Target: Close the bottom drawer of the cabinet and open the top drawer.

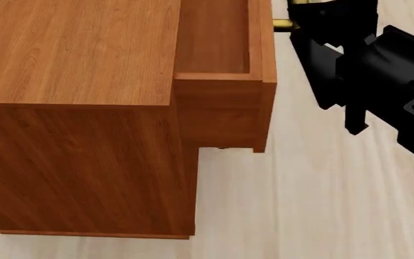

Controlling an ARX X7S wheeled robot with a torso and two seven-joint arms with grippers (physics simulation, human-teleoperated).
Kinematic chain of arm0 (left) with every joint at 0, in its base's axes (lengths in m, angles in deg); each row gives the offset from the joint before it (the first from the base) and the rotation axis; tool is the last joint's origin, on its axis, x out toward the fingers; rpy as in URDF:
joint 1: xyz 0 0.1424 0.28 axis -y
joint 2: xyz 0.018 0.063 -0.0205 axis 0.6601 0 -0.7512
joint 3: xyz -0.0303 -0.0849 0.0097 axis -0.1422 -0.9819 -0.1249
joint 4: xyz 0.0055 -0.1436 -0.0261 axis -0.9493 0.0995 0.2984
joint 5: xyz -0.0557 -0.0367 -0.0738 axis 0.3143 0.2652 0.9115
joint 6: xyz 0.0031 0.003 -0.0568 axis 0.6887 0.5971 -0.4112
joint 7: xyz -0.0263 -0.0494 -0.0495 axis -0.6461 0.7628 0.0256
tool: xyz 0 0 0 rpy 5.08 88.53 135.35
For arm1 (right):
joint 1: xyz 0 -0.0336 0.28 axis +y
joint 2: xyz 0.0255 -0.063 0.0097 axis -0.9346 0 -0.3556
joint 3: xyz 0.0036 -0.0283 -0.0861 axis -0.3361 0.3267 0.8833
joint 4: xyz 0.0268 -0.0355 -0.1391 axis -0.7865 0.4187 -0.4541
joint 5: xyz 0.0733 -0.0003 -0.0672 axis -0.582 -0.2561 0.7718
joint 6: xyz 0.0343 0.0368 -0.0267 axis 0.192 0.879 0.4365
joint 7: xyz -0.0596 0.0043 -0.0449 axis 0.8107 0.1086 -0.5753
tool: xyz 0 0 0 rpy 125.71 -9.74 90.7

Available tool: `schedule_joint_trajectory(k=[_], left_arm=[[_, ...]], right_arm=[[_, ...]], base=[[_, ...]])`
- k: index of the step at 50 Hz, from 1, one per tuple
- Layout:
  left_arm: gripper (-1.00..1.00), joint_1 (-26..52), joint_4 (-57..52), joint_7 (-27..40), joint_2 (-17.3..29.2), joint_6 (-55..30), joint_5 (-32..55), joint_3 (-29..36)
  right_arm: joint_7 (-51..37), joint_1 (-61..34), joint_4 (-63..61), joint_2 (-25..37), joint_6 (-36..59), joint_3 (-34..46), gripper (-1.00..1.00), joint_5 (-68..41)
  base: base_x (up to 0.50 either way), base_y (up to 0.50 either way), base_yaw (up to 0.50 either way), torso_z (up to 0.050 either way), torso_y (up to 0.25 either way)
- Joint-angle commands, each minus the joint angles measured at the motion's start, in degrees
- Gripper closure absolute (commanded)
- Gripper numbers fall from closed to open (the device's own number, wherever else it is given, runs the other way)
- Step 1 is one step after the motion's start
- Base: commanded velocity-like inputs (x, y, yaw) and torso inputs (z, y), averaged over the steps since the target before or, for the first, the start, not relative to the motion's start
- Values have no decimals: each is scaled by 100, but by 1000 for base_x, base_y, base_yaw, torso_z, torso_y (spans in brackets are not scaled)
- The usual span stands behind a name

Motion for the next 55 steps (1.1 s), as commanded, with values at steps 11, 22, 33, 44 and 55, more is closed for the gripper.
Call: schedule_joint_trajectory(k=[11, 22, 33, 44, 55], left_arm=[[-100, 19, -36, 43, 39, -61, 9, 13], [-100, 21, -66, 61, 58, -91, -1, 30], [-100, 13, -51, 68, 61, -75, 3, 34], [-100, 3, -40, 79, 67, -77, 22, 37], [-100, 9, -59, 111, 89, -116, 4, 63]], right_arm=[[-796, 699, -1147, 439, 473, 85, 100, -832], [-563, 614, -909, 690, 518, -11, 100, -508], [-371, 870, -889, 979, 151, -416, -100, 119], [-906, 1390, -1471, 1165, -254, -776, -100, 182], [-1462, 1443, -2187, 1610, -366, -1038, -100, -22]], base=[[0, 0, 0, 0, 4], [0, 2, 1, 0, 3], [0, 0, 0, 0, 1], [0, 0, 0, 0, 0], [0, 0, -1, 0, 0]])
